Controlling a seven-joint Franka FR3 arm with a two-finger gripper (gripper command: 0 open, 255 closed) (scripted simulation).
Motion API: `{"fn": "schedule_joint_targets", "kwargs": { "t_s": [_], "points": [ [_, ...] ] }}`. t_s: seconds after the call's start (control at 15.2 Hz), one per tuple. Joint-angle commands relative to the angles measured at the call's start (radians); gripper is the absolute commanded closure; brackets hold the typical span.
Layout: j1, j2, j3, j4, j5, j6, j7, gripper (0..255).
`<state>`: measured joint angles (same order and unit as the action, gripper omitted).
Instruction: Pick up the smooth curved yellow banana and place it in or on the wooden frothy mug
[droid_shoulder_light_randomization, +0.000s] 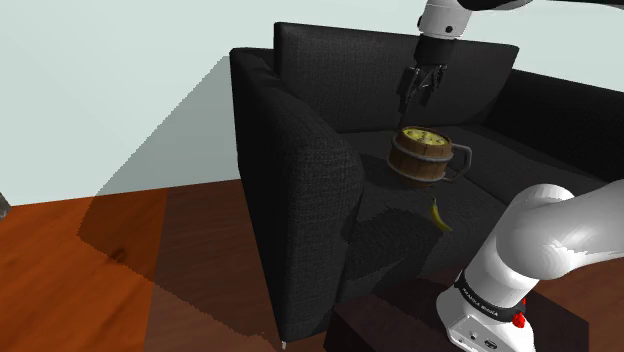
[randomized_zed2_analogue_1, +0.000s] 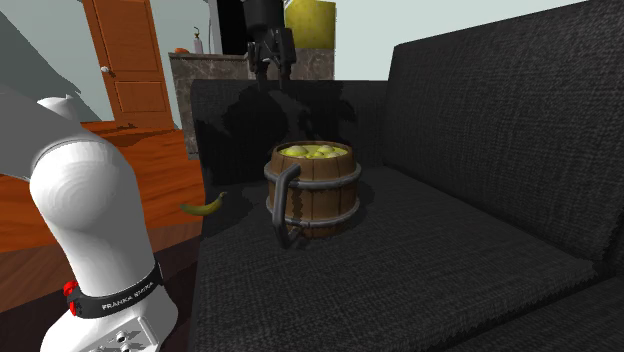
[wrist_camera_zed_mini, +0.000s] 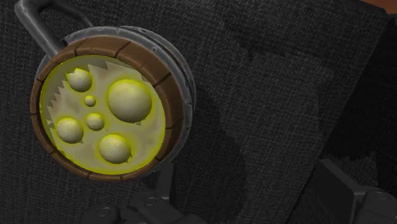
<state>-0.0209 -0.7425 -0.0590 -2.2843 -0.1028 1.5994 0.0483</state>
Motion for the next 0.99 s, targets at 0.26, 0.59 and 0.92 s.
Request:
{"fn": "schedule_joint_targets", "kwargs": {
  "t_s": [0.26, 0.59, 0.92],
  "points": [
    [-0.038, -0.039, 0.004, -0.121, 0.016, 0.0, 0.09, 0],
    [-0.083, -0.094, 0.011, -0.27, 0.045, -0.005, 0.202, 0],
    [-0.126, -0.159, 0.023, -0.42, 0.087, -0.017, 0.316, 0]
  ]
}}
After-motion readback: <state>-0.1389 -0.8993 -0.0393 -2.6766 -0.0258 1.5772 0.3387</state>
